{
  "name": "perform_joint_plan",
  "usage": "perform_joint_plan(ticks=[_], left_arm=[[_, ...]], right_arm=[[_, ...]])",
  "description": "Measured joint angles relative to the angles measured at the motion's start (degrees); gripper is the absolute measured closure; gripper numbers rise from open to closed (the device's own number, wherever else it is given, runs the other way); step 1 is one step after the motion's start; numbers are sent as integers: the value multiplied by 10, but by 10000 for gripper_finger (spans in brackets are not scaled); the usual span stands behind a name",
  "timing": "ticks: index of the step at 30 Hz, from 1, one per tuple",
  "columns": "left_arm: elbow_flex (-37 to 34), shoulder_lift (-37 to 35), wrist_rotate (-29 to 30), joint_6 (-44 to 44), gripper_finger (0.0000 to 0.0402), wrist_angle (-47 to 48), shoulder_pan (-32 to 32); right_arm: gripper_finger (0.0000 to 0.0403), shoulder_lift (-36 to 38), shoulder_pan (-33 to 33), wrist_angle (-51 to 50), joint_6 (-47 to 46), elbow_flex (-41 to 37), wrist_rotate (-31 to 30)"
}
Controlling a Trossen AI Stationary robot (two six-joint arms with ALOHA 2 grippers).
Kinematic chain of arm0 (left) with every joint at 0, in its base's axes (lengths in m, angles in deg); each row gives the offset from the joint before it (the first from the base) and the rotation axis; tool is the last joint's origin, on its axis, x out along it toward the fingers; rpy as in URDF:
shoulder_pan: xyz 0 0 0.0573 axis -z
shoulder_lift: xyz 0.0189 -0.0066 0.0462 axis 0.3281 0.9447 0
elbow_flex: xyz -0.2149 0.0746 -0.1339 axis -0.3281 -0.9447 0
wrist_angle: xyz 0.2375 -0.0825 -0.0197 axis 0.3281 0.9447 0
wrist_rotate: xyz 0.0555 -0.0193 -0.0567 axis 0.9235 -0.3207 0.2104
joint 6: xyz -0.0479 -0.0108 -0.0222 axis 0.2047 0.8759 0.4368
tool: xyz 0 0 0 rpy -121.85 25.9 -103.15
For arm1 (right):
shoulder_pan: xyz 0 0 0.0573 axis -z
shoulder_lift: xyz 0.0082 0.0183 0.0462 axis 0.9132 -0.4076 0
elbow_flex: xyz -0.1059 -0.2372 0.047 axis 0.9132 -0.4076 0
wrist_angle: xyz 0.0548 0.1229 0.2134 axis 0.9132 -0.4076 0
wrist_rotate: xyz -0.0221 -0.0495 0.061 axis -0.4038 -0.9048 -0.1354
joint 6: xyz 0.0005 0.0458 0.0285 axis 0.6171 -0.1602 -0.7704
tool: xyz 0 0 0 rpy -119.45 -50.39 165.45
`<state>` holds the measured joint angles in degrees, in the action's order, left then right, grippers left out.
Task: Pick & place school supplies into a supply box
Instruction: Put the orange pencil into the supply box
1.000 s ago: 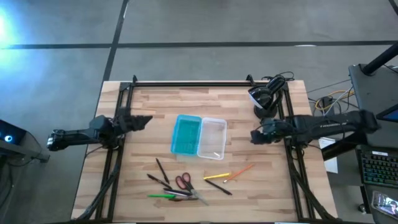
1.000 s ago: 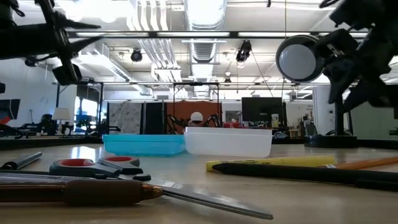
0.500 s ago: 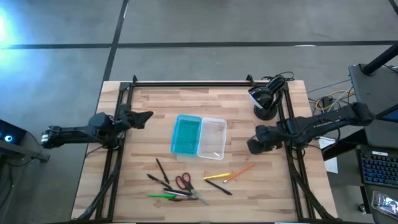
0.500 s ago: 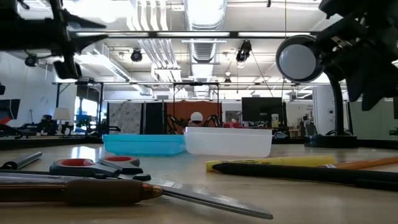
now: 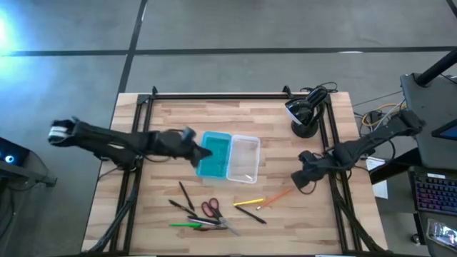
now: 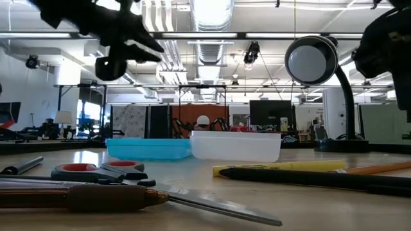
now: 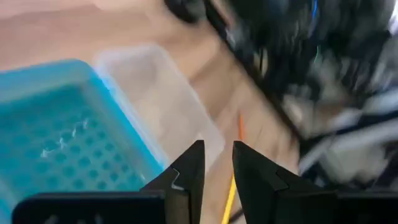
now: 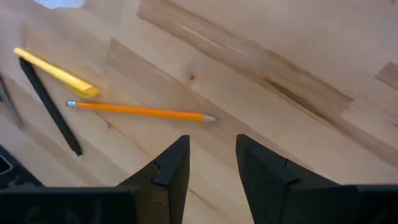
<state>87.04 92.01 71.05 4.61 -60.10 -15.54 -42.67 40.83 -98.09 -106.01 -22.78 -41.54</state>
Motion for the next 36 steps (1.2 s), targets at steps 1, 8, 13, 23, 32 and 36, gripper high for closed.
perform_joint_plan(ticks=[1, 8, 13, 23, 32, 36], left_arm=[[23, 20, 9, -16, 335, -5, 14], [108, 142, 53, -4, 335, 32, 66], [141, 192, 43, 28, 335, 29, 81], [212, 297, 37, 18, 335, 17, 108], [329, 403, 24, -51, 335, 64, 121], [356, 429, 20, -58, 335, 66, 124]], right_arm=[[282, 1, -11, 1, -9, -1, -11], [348, -3, -70, 51, -65, -44, -29], [390, -8, -84, 145, -70, -82, -53], [394, -20, -84, 243, -85, -141, -66], [394, -29, -85, 300, -84, -171, -67], [394, -32, -85, 304, -83, -177, -72]])
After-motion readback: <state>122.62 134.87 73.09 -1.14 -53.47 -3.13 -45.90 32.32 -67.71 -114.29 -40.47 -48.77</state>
